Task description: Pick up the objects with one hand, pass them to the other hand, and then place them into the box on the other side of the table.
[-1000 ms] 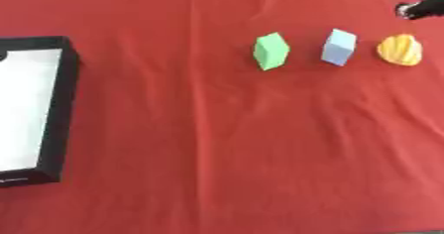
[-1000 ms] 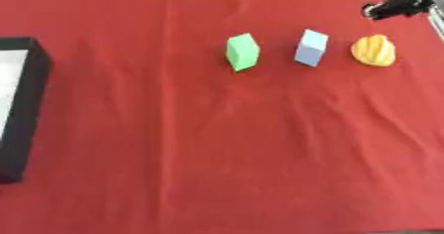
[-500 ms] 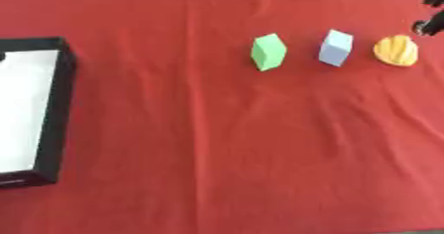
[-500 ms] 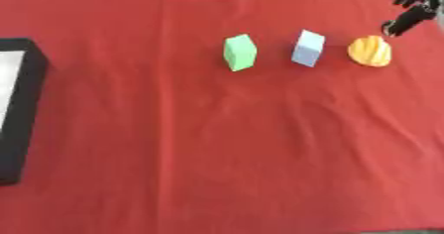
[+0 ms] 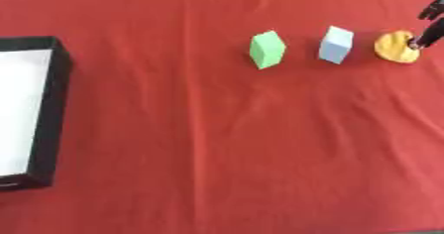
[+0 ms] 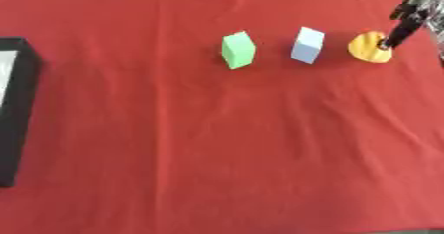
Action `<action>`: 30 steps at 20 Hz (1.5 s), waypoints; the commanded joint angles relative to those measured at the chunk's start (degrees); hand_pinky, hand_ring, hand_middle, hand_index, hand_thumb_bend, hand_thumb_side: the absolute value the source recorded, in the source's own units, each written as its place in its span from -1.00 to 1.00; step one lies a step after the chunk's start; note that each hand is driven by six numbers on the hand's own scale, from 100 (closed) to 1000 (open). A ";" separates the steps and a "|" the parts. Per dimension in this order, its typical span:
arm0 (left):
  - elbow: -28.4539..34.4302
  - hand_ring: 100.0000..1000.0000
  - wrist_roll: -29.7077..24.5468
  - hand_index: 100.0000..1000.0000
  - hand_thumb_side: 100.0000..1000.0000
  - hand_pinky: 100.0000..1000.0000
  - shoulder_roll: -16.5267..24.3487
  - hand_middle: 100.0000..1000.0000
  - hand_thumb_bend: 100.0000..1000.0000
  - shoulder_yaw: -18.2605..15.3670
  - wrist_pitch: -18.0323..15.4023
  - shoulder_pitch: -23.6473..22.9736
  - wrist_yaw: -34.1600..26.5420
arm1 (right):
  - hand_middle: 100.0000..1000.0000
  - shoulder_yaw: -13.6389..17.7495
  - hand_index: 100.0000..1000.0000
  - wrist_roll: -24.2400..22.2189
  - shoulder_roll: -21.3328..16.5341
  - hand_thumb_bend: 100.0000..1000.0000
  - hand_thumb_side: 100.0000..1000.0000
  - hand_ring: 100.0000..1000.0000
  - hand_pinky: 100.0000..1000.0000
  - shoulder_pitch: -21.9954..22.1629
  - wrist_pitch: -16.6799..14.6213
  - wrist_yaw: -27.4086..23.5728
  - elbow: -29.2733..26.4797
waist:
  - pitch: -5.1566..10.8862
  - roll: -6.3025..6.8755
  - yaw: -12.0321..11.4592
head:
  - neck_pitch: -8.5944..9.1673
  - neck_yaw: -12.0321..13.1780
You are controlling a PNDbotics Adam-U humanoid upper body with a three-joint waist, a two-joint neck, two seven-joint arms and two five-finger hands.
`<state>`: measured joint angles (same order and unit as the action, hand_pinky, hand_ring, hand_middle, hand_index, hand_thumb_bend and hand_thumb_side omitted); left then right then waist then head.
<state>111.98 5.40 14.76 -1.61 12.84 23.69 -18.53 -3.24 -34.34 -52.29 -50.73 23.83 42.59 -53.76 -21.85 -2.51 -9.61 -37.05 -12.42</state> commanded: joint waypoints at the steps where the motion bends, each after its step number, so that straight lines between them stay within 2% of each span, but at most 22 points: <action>1: 1.63 0.60 0.04 0.46 0.86 0.67 1.02 0.56 -0.75 -0.33 -0.06 0.73 -0.06 | 0.79 1.04 0.79 -0.42 -1.22 -0.57 -1.00 0.83 0.87 -1.18 -0.59 1.48 0.96 | 0.84 0.17 -0.13 | 0.86 -0.30; 5: 1.80 0.60 0.05 0.45 0.87 0.67 1.13 0.56 -0.75 -0.24 0.15 0.83 -0.11 | 0.79 1.66 0.81 0.48 -0.95 -0.51 -1.00 0.84 0.88 -1.29 -0.55 2.35 2.19 | 0.42 0.14 -0.34 | 1.24 -0.32; 12: 1.84 0.60 -0.17 0.45 0.87 0.67 1.20 0.56 -0.75 -0.01 0.32 1.08 0.00 | 0.78 2.20 0.83 2.73 -0.58 -0.54 -1.00 0.82 0.87 -1.34 -0.08 3.96 3.21 | -0.13 0.09 -0.75 | 1.86 -0.85; 25: 1.92 0.60 -0.22 0.45 0.87 0.67 1.11 0.56 -0.75 0.00 0.31 1.29 -0.02 | 0.72 1.14 0.76 0.24 0.40 -0.55 -1.00 0.80 0.86 -0.64 -1.89 2.84 3.78 | -0.43 0.15 -1.07 | 2.08 -1.09; 29: 1.92 0.60 -0.21 0.45 0.87 0.67 1.09 0.56 -0.75 0.00 0.31 1.30 -0.05 | 0.66 1.18 0.68 0.56 0.62 -0.62 -1.00 0.77 0.85 -0.42 -2.08 2.58 3.89 | -0.40 0.17 -1.07 | 2.01 -1.17; 30: 1.91 0.60 -0.21 0.45 0.86 0.67 1.10 0.56 -0.75 0.00 0.31 1.29 -0.06 | 0.60 1.28 0.63 1.10 0.63 -0.72 -1.00 0.74 0.83 -0.34 -2.04 2.44 3.84 | -0.37 0.17 -1.05 | 1.91 -1.22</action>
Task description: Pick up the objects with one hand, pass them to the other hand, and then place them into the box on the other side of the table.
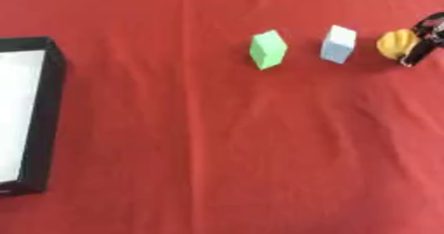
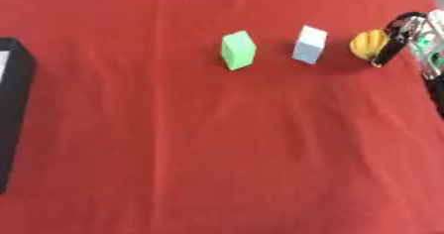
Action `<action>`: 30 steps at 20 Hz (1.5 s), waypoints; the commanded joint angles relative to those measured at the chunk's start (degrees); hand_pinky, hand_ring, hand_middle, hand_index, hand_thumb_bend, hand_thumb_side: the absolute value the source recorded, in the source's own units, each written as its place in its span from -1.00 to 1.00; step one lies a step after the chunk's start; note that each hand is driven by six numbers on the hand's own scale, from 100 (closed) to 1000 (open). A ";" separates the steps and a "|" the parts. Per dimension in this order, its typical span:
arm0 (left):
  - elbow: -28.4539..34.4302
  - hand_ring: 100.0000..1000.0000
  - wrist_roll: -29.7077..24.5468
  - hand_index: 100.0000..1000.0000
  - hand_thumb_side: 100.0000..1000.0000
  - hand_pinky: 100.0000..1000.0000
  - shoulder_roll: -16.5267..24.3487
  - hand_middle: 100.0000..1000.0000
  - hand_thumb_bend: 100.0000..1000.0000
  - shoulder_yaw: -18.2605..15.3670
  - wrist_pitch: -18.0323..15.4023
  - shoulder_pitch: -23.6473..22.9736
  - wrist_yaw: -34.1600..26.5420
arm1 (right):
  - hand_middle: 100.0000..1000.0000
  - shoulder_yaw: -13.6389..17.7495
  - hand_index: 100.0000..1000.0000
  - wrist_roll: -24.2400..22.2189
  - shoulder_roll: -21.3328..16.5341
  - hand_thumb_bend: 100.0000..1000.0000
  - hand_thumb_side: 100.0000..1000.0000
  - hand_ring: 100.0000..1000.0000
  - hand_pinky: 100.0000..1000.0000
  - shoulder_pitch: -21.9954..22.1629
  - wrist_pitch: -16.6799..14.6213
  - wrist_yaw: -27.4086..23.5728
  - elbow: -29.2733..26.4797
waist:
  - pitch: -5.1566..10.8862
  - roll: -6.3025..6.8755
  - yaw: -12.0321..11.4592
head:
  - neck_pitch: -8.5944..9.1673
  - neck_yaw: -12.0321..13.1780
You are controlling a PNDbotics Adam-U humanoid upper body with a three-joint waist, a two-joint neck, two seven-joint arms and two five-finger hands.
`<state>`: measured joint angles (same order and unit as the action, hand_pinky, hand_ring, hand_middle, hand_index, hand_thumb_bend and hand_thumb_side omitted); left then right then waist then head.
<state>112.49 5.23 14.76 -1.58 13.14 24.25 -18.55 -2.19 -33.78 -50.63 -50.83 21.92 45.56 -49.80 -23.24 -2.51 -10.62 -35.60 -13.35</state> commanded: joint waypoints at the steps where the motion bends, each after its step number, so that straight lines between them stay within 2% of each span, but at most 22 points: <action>1: 1.39 0.60 -0.03 0.45 0.87 0.67 1.11 0.56 -0.75 -0.03 0.02 0.71 -0.04 | 0.56 0.36 0.58 1.48 -1.04 -0.71 -1.00 0.70 0.82 -0.11 -0.01 -0.68 -0.25 | 1.06 0.17 -0.01 | 0.38 -0.34; 4: 1.35 0.60 -0.03 0.45 0.87 0.67 1.13 0.56 -0.75 0.00 0.02 0.62 -0.03 | 0.46 0.86 0.46 6.80 -1.16 -0.82 -1.00 0.62 0.78 0.43 0.64 -1.25 -1.36 | 1.27 0.18 0.13 | 0.13 -0.43; 6: 1.30 0.60 -0.05 0.45 0.86 0.67 1.17 0.56 -0.75 0.02 0.03 0.53 -0.03 | 0.32 1.15 0.32 11.31 -1.24 -1.00 -1.00 0.53 0.73 0.96 1.05 -2.25 -2.80 | 1.48 0.20 0.28 | 0.03 -0.49; 10: 1.22 0.60 -0.12 0.45 0.86 0.67 1.28 0.57 -0.75 0.11 0.00 0.35 -0.03 | 0.22 0.89 0.23 17.76 -1.93 -1.00 -1.00 0.46 0.70 2.81 1.13 -6.78 -6.83 | 1.95 0.20 0.56 | -0.22 -0.56; 17: 1.12 0.60 -0.19 0.45 0.85 0.67 1.43 0.57 -0.76 0.25 -0.13 0.28 -0.12 | 0.17 0.11 0.19 21.67 -3.80 -1.00 -1.00 0.42 0.67 6.73 1.50 -13.81 -15.56 | 2.83 0.25 1.14 | -0.43 -0.07; 21: 1.16 0.60 0.03 0.45 0.84 0.67 1.38 0.56 -0.76 0.16 -0.29 0.45 -0.26 | 0.17 1.40 0.20 24.63 -4.04 -1.00 -1.00 0.37 0.64 9.76 2.18 -19.32 -22.41 | 3.23 0.45 1.47 | -0.30 0.48; 26: 1.11 0.60 -0.44 0.45 0.82 0.66 3.08 0.56 -0.79 0.90 -0.68 1.29 -0.16 | 0.17 2.35 0.23 30.50 -3.48 -1.00 -1.00 0.28 0.60 14.51 4.53 -28.99 -31.71 | 3.79 0.95 1.77 | -0.64 0.94; 30: 1.04 0.60 -1.53 0.45 0.79 0.65 5.54 0.56 -0.83 2.18 -1.29 2.48 -0.55 | 0.17 1.57 0.24 36.16 -1.74 -1.00 -1.00 0.24 0.58 17.55 6.16 -34.62 -38.97 | 4.17 1.56 1.72 | -0.88 1.24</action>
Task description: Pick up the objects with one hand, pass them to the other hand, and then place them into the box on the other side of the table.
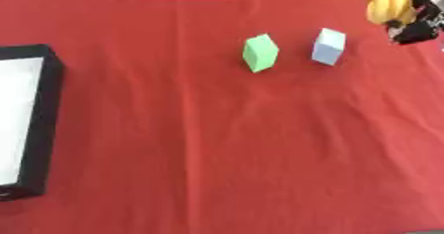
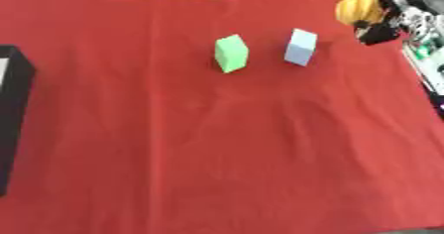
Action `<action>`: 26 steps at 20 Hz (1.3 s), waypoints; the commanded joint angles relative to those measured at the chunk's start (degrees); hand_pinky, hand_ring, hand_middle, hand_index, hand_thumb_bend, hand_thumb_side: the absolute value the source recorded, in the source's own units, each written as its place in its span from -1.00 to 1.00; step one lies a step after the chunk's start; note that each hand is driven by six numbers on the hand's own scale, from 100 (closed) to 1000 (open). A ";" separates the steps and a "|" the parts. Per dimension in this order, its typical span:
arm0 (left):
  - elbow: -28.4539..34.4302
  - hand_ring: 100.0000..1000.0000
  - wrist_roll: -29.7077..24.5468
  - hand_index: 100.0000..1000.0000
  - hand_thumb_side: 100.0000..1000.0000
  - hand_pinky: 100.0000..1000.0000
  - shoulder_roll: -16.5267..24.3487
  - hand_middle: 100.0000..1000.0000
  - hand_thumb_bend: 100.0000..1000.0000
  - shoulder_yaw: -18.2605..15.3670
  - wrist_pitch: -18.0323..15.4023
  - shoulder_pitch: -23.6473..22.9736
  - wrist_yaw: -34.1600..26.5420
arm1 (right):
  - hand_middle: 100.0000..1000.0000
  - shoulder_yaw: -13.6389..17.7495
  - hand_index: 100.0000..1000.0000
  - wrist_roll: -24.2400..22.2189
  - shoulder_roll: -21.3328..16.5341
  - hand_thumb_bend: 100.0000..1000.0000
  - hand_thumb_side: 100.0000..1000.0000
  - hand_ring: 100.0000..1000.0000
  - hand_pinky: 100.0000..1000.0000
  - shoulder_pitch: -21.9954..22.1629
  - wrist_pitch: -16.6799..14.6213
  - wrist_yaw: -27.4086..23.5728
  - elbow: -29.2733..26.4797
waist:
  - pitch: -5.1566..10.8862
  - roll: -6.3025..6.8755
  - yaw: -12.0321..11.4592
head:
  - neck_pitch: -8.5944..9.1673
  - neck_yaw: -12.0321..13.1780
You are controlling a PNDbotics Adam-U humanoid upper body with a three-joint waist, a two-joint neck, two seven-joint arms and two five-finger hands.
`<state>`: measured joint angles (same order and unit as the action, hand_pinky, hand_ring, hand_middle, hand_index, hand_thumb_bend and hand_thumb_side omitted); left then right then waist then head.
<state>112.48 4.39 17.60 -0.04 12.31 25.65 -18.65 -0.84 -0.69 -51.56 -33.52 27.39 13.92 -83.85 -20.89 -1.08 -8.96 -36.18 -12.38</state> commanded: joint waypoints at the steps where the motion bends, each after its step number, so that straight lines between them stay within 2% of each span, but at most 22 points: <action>1: 1.15 0.60 -1.12 0.45 0.77 0.65 3.43 0.56 -0.84 1.03 -0.58 1.44 -0.53 | 0.18 -0.12 0.24 4.31 -0.15 -1.00 -1.00 0.24 0.57 0.92 0.85 -3.82 -6.95 | 1.92 0.30 0.05 | -0.42 0.31; 6: 1.98 0.60 -2.70 0.44 0.68 0.64 7.00 0.54 -0.93 2.80 -0.66 3.46 1.23 | 0.17 -1.27 0.24 10.12 4.70 -1.00 -0.58 0.19 0.52 4.15 1.70 -7.24 -15.98 | 2.39 0.94 0.00 | -0.85 0.40; 10: 2.11 0.59 -3.30 0.43 0.66 0.63 9.24 0.54 -1.00 4.14 -0.53 5.41 3.52 | 0.17 -2.88 0.25 15.28 8.65 -1.00 -0.36 0.16 0.50 5.89 2.51 -9.10 -21.76 | 2.85 1.39 -0.19 | -1.29 0.60; 15: 2.11 0.59 -3.93 0.43 0.64 0.63 11.53 0.54 -1.00 5.80 -1.48 7.42 4.44 | 0.16 -6.13 0.25 20.38 12.80 -1.00 -0.26 0.14 0.47 5.68 2.17 -11.04 -26.70 | 3.36 1.75 -0.26 | -1.68 0.74; 19: 2.11 0.60 -4.33 0.44 0.62 0.63 12.50 0.54 -1.00 6.60 -2.52 8.61 4.67 | 0.16 -8.72 0.25 23.79 16.15 -1.00 -0.22 0.13 0.46 5.08 1.96 -11.60 -28.45 | 3.69 1.78 -0.35 | -2.17 1.10; 26: 2.11 0.60 -5.88 0.45 0.58 0.62 15.16 0.55 -1.00 8.47 -3.22 12.49 4.62 | 0.17 -14.55 0.26 24.31 20.44 -1.00 -0.20 0.13 0.46 3.32 1.31 -10.16 -28.22 | 4.34 1.89 -0.84 | -2.99 1.11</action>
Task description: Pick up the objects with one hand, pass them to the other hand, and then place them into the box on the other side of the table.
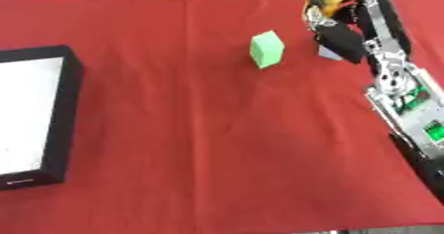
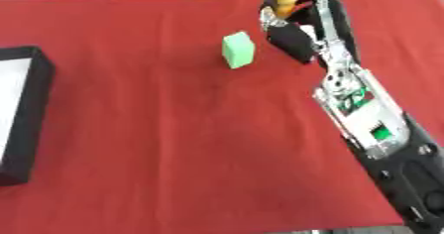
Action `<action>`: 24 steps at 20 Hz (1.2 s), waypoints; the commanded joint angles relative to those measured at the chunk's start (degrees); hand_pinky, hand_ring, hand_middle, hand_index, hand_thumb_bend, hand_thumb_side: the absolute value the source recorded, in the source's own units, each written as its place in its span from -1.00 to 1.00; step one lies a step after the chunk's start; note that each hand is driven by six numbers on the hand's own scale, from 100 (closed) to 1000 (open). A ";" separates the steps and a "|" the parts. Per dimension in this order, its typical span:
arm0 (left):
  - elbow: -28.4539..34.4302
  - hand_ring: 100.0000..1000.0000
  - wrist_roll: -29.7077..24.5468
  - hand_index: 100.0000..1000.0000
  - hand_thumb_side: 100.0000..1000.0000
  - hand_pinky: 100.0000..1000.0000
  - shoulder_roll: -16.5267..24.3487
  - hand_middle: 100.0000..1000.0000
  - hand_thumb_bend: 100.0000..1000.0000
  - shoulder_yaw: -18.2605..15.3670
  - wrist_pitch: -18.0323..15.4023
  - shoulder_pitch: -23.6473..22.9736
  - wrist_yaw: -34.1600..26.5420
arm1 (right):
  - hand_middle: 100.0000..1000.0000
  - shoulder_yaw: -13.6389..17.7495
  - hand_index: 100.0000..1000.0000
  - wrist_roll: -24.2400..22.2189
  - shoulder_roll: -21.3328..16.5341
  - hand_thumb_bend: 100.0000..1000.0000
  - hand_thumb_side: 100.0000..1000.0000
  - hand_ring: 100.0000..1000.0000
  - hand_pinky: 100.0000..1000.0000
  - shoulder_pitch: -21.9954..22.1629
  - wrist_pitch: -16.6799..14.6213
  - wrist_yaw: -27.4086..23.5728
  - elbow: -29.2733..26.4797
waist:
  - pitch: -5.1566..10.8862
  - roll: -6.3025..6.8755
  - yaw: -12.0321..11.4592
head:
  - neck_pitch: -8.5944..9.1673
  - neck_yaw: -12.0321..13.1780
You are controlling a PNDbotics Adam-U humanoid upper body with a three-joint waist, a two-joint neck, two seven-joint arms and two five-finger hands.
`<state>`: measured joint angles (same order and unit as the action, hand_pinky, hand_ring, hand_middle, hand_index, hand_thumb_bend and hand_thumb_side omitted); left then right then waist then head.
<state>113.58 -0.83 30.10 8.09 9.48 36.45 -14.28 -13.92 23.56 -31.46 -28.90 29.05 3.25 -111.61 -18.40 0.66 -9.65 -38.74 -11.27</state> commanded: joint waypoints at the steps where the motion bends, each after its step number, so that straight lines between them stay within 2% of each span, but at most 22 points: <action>1: 1.01 0.60 -1.01 0.45 0.57 0.62 3.29 0.55 -1.00 0.81 -0.60 2.45 0.32 | 0.17 -2.35 0.26 -0.14 0.78 -1.00 -0.19 0.13 0.46 -1.79 -0.64 0.50 -0.18 | 1.95 0.20 -0.24 | -0.55 -0.01; 6: 1.01 0.60 -3.38 0.46 0.56 0.62 6.11 0.55 -1.00 3.24 0.18 5.56 1.16 | 0.17 -6.22 0.26 -1.95 2.24 -1.00 -0.19 0.13 0.46 -4.05 -1.69 0.51 1.85 | 2.34 0.45 -0.43 | -1.20 -0.16; 10: 1.01 0.60 -7.37 0.48 0.59 0.62 8.11 0.55 -1.00 5.37 3.17 7.74 2.99 | 0.16 -8.77 0.26 -2.31 3.77 -1.00 -0.20 0.14 0.46 -5.48 -2.35 1.45 3.56 | 2.56 0.85 -0.60 | -1.71 -0.34; 12: 1.01 0.60 -9.92 0.49 0.63 0.62 9.02 0.54 -1.00 6.62 5.00 8.83 4.53 | 0.16 -10.16 0.25 -2.47 4.58 -1.00 -0.29 0.14 0.46 -6.20 -2.63 2.13 4.45 | 2.68 1.04 -0.74 | -1.92 -0.51; 13: 1.01 0.60 -11.22 0.50 0.64 0.62 9.45 0.55 -1.00 7.26 6.09 9.38 5.23 | 0.16 -10.95 0.25 -2.65 4.90 -1.00 -0.24 0.14 0.46 -6.56 -2.74 2.66 4.94 | 2.73 1.13 -0.82 | -2.04 -0.58; 17: 1.01 0.60 -15.59 0.53 0.63 0.63 10.81 0.55 -1.00 9.27 10.26 11.25 7.55 | 0.16 -13.78 0.25 -3.30 6.39 -1.00 -0.26 0.14 0.46 -7.79 -3.27 5.24 7.02 | 2.81 1.48 -1.24 | -2.04 -0.75; 24: 1.01 0.61 -21.27 0.59 0.60 0.65 12.87 0.55 -1.00 12.12 18.18 12.66 11.86 | 0.16 -16.71 0.24 -3.29 7.59 -1.00 -0.31 0.14 0.45 -9.06 -4.47 7.99 8.82 | 2.75 1.62 -1.60 | -2.60 -0.36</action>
<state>113.92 -21.29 40.91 20.28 26.33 47.99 -3.19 -30.46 20.27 -23.87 -36.90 25.01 10.56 -102.38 -17.16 2.18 -11.09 -41.19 -11.72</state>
